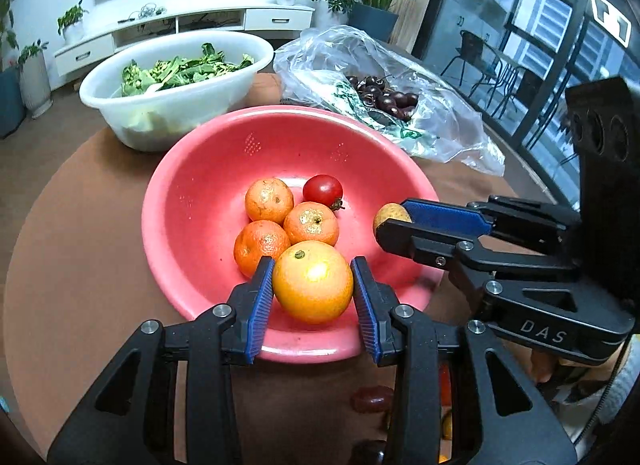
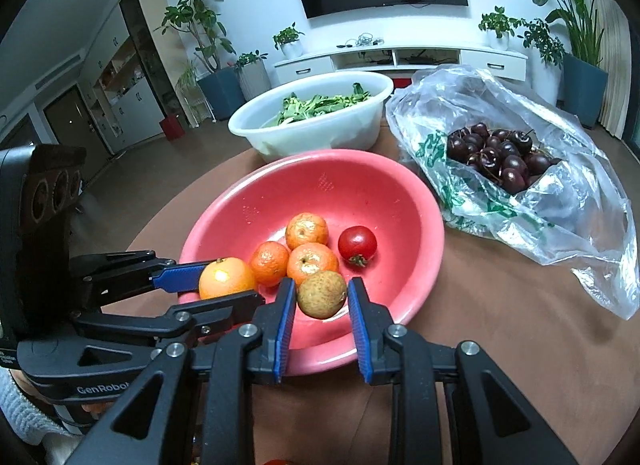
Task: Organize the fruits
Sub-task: 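Carry the orange with the left gripper over the red bowl while the right carries the longan there, then release the orange and longan into the red bowl and move both grippers back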
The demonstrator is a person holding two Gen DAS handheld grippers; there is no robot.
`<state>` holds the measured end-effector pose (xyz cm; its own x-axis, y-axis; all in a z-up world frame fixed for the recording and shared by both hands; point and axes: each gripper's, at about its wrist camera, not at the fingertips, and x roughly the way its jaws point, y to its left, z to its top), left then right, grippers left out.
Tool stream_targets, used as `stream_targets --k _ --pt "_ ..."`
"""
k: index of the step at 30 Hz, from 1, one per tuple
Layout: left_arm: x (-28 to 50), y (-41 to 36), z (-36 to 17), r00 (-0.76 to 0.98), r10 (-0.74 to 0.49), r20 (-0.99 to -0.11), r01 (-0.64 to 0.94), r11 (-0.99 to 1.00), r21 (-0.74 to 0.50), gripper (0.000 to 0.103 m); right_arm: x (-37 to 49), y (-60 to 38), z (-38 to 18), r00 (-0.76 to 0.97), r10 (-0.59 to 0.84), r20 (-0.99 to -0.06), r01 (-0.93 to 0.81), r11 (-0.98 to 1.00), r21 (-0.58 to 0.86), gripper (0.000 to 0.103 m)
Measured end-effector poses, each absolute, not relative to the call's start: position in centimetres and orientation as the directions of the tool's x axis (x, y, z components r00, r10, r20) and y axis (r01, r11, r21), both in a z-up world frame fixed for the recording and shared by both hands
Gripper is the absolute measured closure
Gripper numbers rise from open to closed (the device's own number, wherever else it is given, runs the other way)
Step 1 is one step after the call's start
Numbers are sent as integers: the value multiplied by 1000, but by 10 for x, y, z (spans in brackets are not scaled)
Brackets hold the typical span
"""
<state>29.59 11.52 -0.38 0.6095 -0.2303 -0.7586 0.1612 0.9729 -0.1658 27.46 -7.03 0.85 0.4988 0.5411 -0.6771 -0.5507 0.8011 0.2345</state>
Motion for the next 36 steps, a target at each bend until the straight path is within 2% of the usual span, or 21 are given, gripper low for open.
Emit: stream_targets --k 3,7,12,25,36 --pt "297 112 -5 612 -214 -761 167 976 -140 66 273 -71 9 503 540 -675 -552 801 231 74" --pt "296 115 -4 620 -209 -757 160 977 -139 60 272 -72 9 507 537 -674 -548 805 229 73" --pt "293 119 -2 630 -204 -750 146 979 -144 59 268 -77 16 527 540 -657 -542 808 229 59" --pt "236 120 17 670 -218 -710 128 976 -179 59 223 -99 41 571 563 -598 -544 805 238 59" --pt "166 114 10 657 -228 -719 125 973 -194 59 165 -116 22 558 551 -621 -540 809 232 59"
